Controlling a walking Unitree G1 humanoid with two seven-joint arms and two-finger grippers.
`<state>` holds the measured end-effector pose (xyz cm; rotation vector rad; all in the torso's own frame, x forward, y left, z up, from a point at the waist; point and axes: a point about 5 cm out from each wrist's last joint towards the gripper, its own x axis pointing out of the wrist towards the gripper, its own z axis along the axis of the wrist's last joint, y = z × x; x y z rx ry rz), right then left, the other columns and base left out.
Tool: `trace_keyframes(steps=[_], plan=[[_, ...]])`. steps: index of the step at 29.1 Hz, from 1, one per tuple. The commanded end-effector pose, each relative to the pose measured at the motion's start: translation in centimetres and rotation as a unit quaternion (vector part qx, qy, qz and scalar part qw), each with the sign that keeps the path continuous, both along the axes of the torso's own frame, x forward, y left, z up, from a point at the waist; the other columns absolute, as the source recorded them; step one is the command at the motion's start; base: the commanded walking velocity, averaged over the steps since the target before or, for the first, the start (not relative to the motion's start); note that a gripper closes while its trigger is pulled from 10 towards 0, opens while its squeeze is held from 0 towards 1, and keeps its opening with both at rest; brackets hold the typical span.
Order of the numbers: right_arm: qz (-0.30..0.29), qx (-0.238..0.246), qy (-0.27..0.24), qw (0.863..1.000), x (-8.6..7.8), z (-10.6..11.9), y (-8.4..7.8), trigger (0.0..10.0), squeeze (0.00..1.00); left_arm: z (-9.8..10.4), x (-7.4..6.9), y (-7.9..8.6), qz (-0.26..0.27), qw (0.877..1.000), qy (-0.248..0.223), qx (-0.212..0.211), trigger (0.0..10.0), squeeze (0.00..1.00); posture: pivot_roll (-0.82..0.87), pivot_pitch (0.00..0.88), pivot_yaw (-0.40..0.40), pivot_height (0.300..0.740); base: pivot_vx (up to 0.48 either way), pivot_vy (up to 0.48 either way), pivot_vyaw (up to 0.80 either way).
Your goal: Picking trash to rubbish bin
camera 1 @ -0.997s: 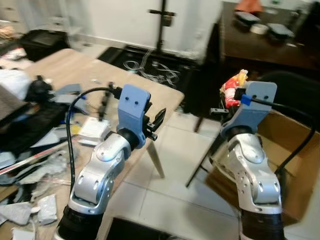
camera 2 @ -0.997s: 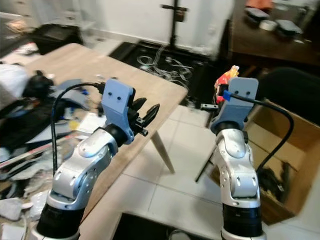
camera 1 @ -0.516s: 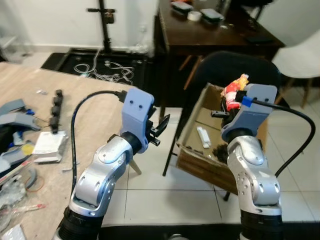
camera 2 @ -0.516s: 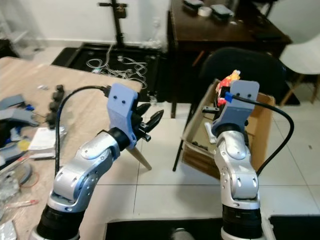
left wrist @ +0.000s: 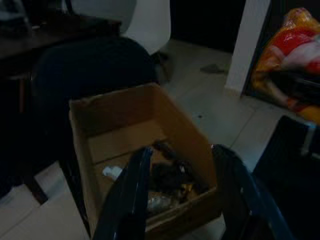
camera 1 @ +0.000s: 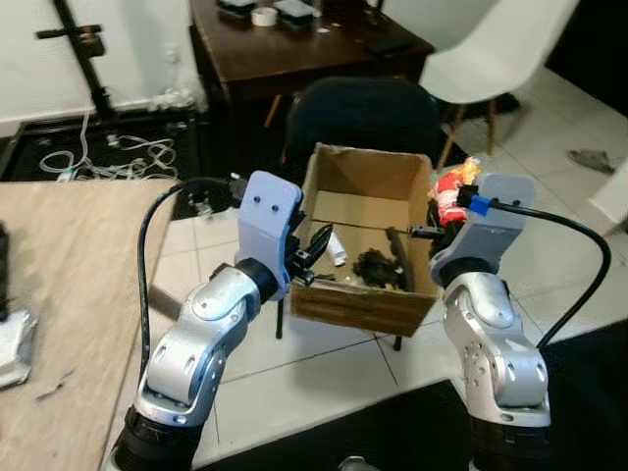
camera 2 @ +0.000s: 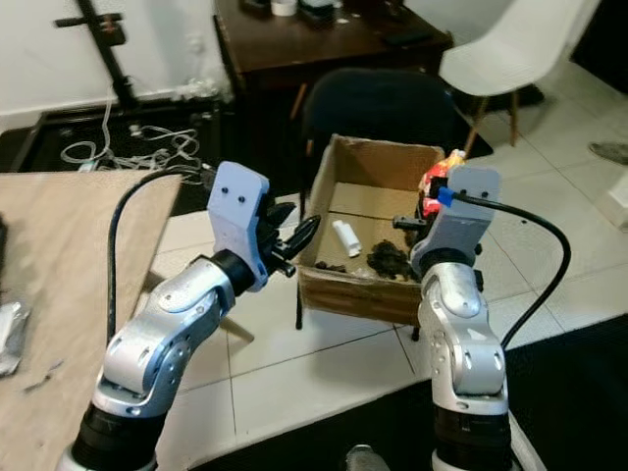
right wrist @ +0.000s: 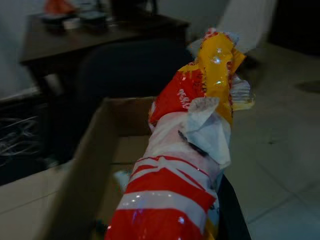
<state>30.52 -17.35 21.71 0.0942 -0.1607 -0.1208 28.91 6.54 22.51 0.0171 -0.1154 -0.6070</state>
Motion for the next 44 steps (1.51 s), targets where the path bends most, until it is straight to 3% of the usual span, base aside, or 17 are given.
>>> trace_keyframes(steps=[1, 7, 16, 34, 44], plan=[[0.012, 0.017, 0.018, 1.0, 0.1, -0.7, 0.3, 10.0, 0.0, -0.6, 0.3, 0.6, 0.018, 1.0, 0.015, 0.001, 10.0, 0.0, 0.05, 0.164, 0.034, 0.74, 0.0, 0.0, 0.0], [0.022, 0.021, 0.025, 0.999, 0.1, -1.0, 0.5, 10.0, 0.0, -0.6, 0.8, 0.6, 0.038, 0.999, 0.019, 0.002, 10.0, 0.0, 0.04, 0.173, 0.034, 0.74, 0.0, 0.0, 0.0], [0.015, 0.026, 0.032, 0.999, 0.0, -1.5, 0.3, 10.0, 0.0, -0.5, 0.3, 0.1, 0.006, 1.0, 0.024, -0.006, 10.0, 0.0, 0.05, 0.174, 0.034, 0.74, 0.0, 0.0, 0.0], [0.0, 0.013, 0.039, 0.999, 0.1, -1.8, -0.9, 10.0, 0.0, -0.1, 0.0, -0.4, -0.014, 0.999, 0.022, -0.023, 10.0, 0.0, 0.04, 0.177, 0.036, 0.74, 0.381, 0.0, 0.0], [0.003, 0.007, 0.046, 0.999, 0.1, -2.0, -0.9, 10.0, 0.0, -0.2, 0.0, -0.3, -0.009, 1.0, 0.016, -0.012, 10.0, 0.0, 0.05, 0.179, 0.035, 0.74, 0.0, 0.0, 0.0]])
